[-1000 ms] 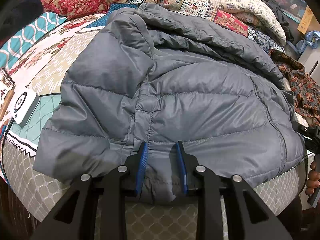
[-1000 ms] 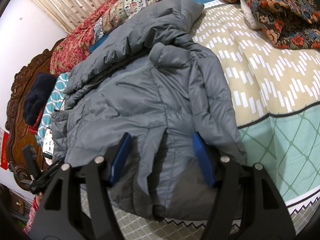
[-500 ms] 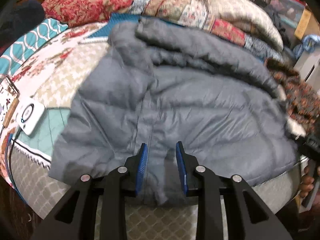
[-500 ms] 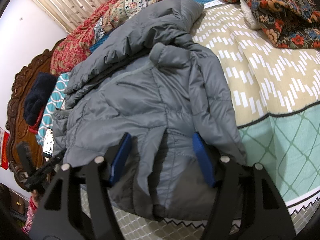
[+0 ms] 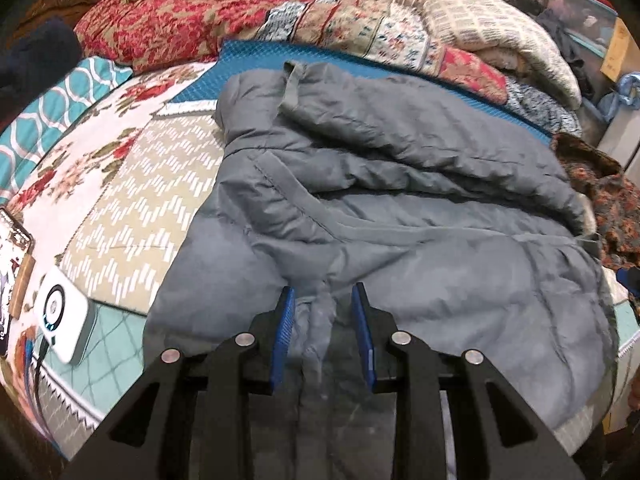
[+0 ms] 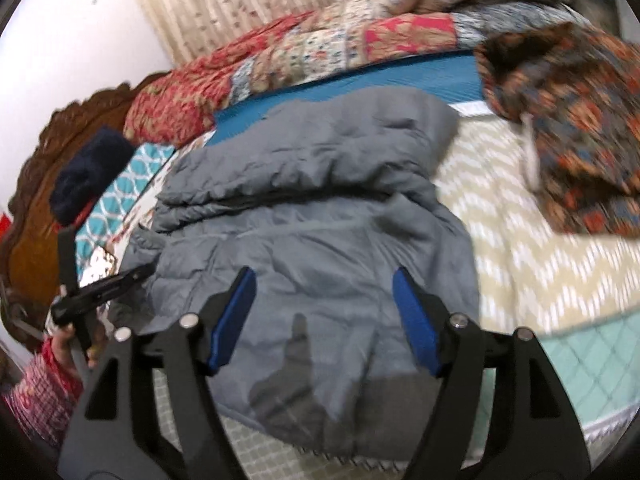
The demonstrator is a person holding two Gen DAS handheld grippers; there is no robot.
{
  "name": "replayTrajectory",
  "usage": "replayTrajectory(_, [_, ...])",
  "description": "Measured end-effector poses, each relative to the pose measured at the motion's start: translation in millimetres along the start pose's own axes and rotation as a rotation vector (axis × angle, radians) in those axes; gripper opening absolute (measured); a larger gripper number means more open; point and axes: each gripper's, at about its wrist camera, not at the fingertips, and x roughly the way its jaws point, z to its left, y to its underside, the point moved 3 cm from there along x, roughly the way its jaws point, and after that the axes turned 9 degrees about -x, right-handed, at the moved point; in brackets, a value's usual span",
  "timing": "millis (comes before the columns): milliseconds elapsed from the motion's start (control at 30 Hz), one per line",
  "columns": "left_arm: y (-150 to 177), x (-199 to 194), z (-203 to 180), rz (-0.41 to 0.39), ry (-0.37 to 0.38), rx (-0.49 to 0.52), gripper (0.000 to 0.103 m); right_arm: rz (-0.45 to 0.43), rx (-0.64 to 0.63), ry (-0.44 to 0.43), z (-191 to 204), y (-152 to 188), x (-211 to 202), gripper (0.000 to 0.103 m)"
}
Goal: Fold large clothes
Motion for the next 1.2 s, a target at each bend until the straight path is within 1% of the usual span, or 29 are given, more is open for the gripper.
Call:
replayTrajectory(100, [-7.9, 16.3, 4.8, 0.026, -0.021, -0.005, 0.050, 0.058, -0.014, -0.004, -0.2, -8.4, 26.4, 0.068])
replayTrajectory(133, [-9.4, 21.6, 7.0, 0.038, -0.027, -0.008, 0.050, 0.102, -0.004, 0.018, -7.6, -8.6, 43.1, 0.068])
replayTrajectory(167, [-11.0, 25.0, 9.1, 0.047, -0.028, -0.018, 0.050, 0.159, 0.022, 0.058, -18.0, -6.2, 59.1, 0.067])
replayTrajectory(200, [-13.2, 23.9, 11.1, 0.050, -0.018, -0.038, 0.050, 0.204, 0.059, 0.078, -25.8, -1.2, 68.7, 0.065])
replayTrajectory(233, [-13.7, 18.8, 11.6, 0.041, -0.012, -0.051, 0.050, 0.215, 0.120, 0.042, -35.9, 0.4, 73.1, 0.065])
replayTrajectory(267, [-14.2, 10.3, 11.7, 0.020, -0.009, -0.059, 0.050, 0.193, 0.138, 0.017, -39.1, -3.1, 67.5, 0.065])
replayTrajectory(333, [-14.3, -21.7, 10.8, -0.069, 0.024, -0.081, 0.050, 0.138, 0.102, -0.028, -35.8, -21.9, 49.7, 0.065])
replayTrajectory(367, [-13.3, -43.2, 8.9, -0.132, 0.061, -0.100, 0.050, 0.102, 0.065, -0.046, -33.4, -40.6, 40.3, 0.065])
replayTrajectory(400, [-11.7, -57.3, 6.1, -0.173, 0.087, -0.111, 0.050, 0.082, 0.032, -0.049, -31.9, -59.9, 36.9, 0.065])
replayTrajectory(433, [-10.5, -64.5, 2.9, -0.192, 0.106, -0.114, 0.050, 0.071, 0.001, -0.041, -30.4, -81.5, 37.9, 0.066])
replayTrajectory(467, [-7.2, -72.1, -5.8, -0.208, 0.149, -0.104, 0.050, 0.068, -0.023, -0.038, -29.4, -102.2, 43.3, 0.068])
replayTrajectory(500, [-4.8, -73.8, -11.2, -0.213, 0.168, -0.092, 0.050, 0.067, -0.040, -0.042, -28.4, -120.4, 50.8, 0.072])
replayTrajectory(533, [-0.7, -73.9, -20.4, -0.215, 0.189, -0.071, 0.050, 0.071, -0.060, -0.057, -24.6, -148.0, 66.7, 0.082])
replayTrajectory(567, [3.5, -71.6, -29.2, -0.211, 0.209, -0.051, 0.050, 0.080, -0.077, -0.073, -21.6, -173.7, 85.4, 0.088])
replayTrajectory(600, [9.6, -65.6, -39.6, -0.201, 0.239, -0.023, 0.050, 0.087, -0.086, -0.072, -19.8, -187.6, 98.3, 0.088])
replayTrajectory(633, [13.9, -62.3, -45.1, -0.196, 0.248, -0.008, 0.050, 0.110, -0.097, -0.058, -16.1, -210.6, 123.4, 0.088])
replayTrajectory(700, [26.9, -44.4, -59.2, -0.160, 0.245, 0.040, 0.050, 0.163, -0.072, -0.065, -12.5, -241.6, 166.9, 0.088])
replayTrajectory(733, [31.7, -34.4, -62.2, -0.139, 0.240, 0.045, 0.050, 0.203, -0.034, -0.078, -13.1, -256.8, 196.6, 0.088])
replayTrajectory(800, [38.5, -11.8, -58.1, -0.085, 0.220, 0.026, 0.050, 0.272, 0.030, -0.074, -16.0, -276.9, 248.1, 0.088])
replayTrajectory(867, [44.5, 4.1, -50.7, -0.047, 0.193, 0.006, 0.050, 0.303, 0.045, -0.064, -12.1, -282.4, 280.0, 0.088])
replayTrajectory(900, [46.3, 12.1, -44.7, -0.030, 0.193, -0.019, 0.050, 0.314, 0.041, -0.049, -8.0, -284.7, 295.3, 0.088])
replayTrajectory(933, [46.7, 18.7, -38.2, -0.013, 0.218, -0.055, 0.050, 0.330, 0.026, -0.028, -5.7, -286.0, 311.6, 0.088])
replayTrajectory(1000, [47.6, 22.6, -35.9, -0.005, 0.234, -0.071, 0.050, 0.382, 0.007, -0.013, -1.2, -280.0, 337.9, 0.088])
replayTrajectory(1033, [47.7, 22.9, -36.0, -0.007, 0.233, -0.066, 0.050, 0.411, 0.003, -0.016, 1.2, -275.3, 346.7, 0.082])
replayTrajectory(1067, [48.4, 23.8, -37.5, -0.009, 0.228, -0.058, 0.050, 0.440, -0.003, -0.019, 3.7, -269.9, 353.3, 0.056])
replayTrajectory(1100, [48.2, 24.3, -38.8, -0.009, 0.226, -0.055, 0.050, 0.462, -0.020, -0.041, 7.5, -266.4, 357.4, 0.042])
replayTrajectory(1133, [48.5, 25.5, -39.0, -0.009, 0.226, -0.054, 0.050, 0.451, -0.034, -0.066, 11.7, -265.8, 354.3, 0.025])
replayTrajectory(1167, [48.2, 26.6, -39.0, -0.007, 0.228, -0.057, 0.050, 0.422, -0.053, -0.079, 15.5, -267.6, 346.2, 0.015])
replayTrajectory(1200, [48.6, 26.5, -38.1, -0.006, 0.233, -0.062, 0.050, 0.398, -0.071, -0.090, 18.5, -268.5, 336.7, 0.013])
